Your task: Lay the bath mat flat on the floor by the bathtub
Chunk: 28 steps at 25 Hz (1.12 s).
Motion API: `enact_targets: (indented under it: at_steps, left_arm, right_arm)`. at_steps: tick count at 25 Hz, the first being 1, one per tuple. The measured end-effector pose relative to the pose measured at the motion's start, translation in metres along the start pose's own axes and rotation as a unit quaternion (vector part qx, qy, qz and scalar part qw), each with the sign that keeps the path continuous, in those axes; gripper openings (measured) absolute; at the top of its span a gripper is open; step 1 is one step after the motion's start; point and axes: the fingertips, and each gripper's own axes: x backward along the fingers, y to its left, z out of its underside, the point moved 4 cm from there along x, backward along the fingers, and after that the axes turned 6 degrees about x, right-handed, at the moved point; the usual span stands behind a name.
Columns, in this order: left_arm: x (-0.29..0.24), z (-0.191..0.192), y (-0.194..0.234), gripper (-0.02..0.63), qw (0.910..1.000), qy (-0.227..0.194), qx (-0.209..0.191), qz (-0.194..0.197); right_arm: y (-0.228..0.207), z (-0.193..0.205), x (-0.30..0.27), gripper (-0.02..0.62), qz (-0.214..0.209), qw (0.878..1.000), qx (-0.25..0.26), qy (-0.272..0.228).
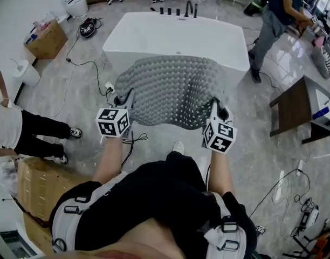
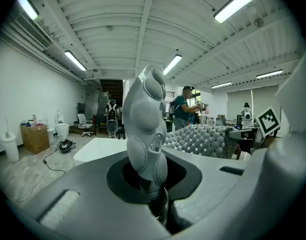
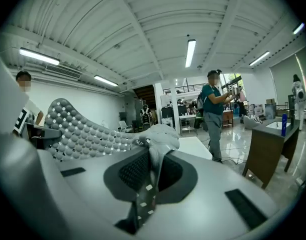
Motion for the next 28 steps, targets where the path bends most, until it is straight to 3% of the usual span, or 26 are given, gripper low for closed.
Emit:
enact_targets:
  at_steps: [8, 17, 23, 28]
  left_arm:
    - [-0.119, -0.053, 0.052, 0.025, 0.9997, 0.009, 0.020, -0.011]
    - [-0.198, -0.071, 0.107, 0.025, 0.9966, 0.077, 0.029, 0.004]
    - [-0.250, -0.044, 0.134, 0.025, 0.9873, 0.150, 0.050, 0.011]
    - [-0.289, 0.016, 0.147, 0.026, 0.9693, 0.231, 0.083, 0.015]
  right_arm:
    - [-0.024, -0.048, -0.133, 0.018, -0.011, 1.000, 0.000, 0.020]
    - [-0.017, -0.057, -0.213, 0.017, -0.004, 0.996, -0.024, 0.080]
    - [-0.029, -0.021, -0.255, 0.017, 0.000, 0.985, -0.058, 0.159]
    - [-0.036, 0.037, -0.276, 0.018, 0.001, 0.968, -0.068, 0.243]
